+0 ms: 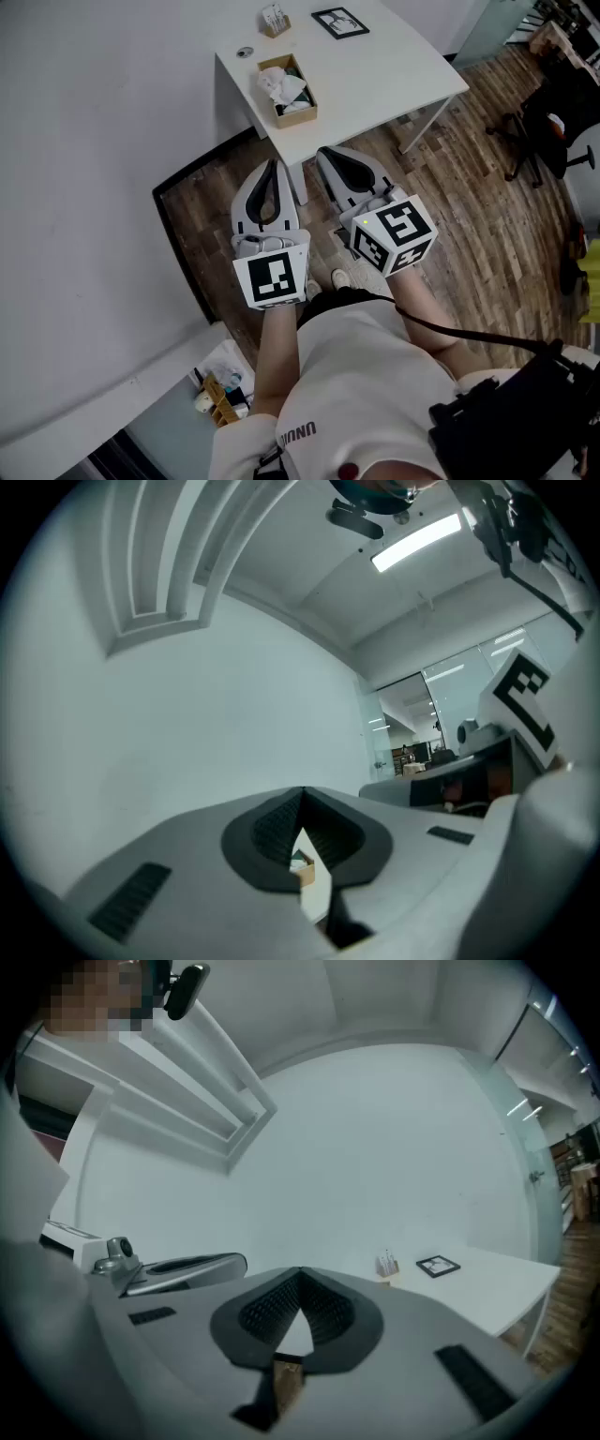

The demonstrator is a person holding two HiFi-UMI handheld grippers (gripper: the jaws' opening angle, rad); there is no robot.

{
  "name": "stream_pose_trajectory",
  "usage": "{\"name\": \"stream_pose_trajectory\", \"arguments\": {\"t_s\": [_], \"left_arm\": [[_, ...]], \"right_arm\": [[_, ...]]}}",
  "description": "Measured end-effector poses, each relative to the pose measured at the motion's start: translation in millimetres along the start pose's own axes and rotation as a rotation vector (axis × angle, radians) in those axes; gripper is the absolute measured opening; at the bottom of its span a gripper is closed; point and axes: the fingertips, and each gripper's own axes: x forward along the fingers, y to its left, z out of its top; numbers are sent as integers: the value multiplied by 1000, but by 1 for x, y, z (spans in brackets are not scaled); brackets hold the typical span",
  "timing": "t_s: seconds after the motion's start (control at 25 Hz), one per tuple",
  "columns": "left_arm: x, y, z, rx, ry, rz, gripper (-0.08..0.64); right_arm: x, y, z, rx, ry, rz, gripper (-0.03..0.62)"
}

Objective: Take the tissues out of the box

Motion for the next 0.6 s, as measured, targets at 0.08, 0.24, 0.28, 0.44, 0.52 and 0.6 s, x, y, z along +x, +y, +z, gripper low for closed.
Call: {"name": "stream_pose_trajectory", "arguments": {"t_s": [0.08, 0.24, 0.28, 0.44, 0.52, 0.6], "left_arm": [[-1, 1, 0, 12, 3, -5, 11], [-1, 4, 0, 28, 7, -12, 11], [0, 5, 1, 15, 1, -8, 11], [1, 9, 0, 42, 8, -18, 11], [1, 10, 0, 63, 15, -29, 11], [2, 12, 2, 56, 11, -32, 11]], "right_arm": [[1, 2, -1, -4, 1, 0, 18], [2, 4, 0, -7, 0, -1, 18], [2, 5, 0, -7, 1, -1, 18], [5, 7, -2, -8, 7, 1, 18], [6, 8, -2, -8, 4, 3, 18], [7, 9, -1, -12, 0, 2, 18]]}}
